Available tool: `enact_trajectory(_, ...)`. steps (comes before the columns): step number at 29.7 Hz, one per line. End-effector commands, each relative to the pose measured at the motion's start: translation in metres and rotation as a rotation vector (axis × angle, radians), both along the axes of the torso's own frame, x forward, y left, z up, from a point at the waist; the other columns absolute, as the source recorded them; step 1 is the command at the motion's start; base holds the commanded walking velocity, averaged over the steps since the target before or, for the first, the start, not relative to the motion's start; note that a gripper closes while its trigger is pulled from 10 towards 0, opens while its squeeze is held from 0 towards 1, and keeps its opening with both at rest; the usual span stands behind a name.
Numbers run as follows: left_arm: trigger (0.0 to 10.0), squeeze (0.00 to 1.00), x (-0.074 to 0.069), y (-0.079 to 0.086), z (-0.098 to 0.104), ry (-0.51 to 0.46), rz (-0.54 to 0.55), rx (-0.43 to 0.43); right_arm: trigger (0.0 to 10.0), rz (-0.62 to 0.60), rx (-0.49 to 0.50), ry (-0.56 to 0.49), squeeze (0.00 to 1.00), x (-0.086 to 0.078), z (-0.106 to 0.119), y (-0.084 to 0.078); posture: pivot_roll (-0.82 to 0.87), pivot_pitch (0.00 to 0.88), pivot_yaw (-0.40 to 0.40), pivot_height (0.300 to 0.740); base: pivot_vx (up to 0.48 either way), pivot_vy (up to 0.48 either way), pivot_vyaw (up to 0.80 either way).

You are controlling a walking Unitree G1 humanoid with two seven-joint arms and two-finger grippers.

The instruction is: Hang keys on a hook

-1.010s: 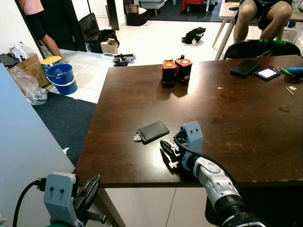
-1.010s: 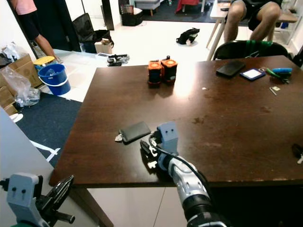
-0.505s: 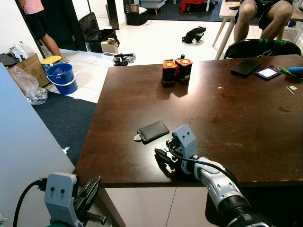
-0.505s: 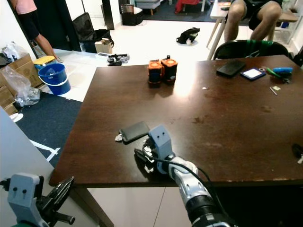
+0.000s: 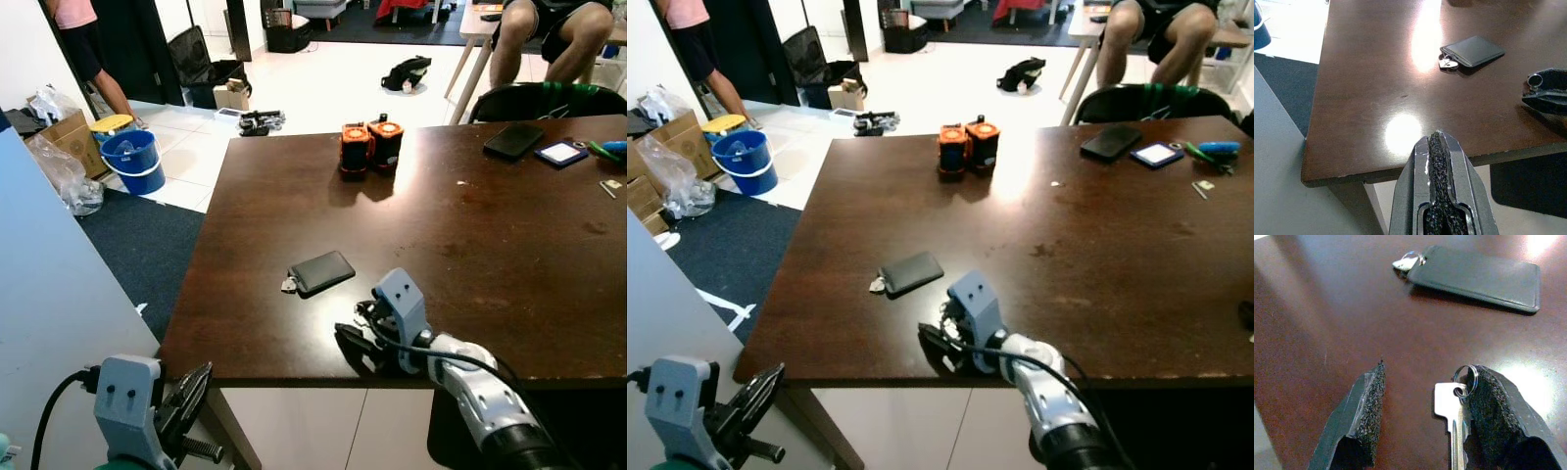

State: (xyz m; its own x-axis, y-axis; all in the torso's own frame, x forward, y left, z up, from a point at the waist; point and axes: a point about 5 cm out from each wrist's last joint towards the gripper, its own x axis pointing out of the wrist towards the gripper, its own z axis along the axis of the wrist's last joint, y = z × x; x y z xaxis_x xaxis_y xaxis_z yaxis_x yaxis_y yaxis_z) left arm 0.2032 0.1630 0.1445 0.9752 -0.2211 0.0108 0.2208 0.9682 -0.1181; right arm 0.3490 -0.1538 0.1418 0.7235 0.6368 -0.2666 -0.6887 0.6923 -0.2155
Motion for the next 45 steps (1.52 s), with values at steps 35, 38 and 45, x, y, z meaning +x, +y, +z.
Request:
enact_trajectory(35,10.0,0.0,0.001,-0.003,-0.006,0.025,-0.03,-0.03,10.0,-0.028,0.158,0.072,0.0,-0.025,0.016,-0.013,-0.02,0.107,0.186,0.74,0.0,0.0,0.0)
enact_trajectory(38,10.0,0.0,0.001,-0.003,-0.006,0.023,-0.03,-0.032,10.0,-0.039,0.27,0.081,0.0,-0.025,0.027,-0.013,-0.02,0.106,0.185,0.74,0.0,0.0,0.0)
enact_trajectory(45,10.0,0.0,0.004,-0.004,-0.006,0.019,-0.031,-0.035,10.0,-0.032,0.324,0.092,0.0,-0.025,0.036,-0.013,-0.03,0.1,0.184,0.74,0.0,0.0,0.0)
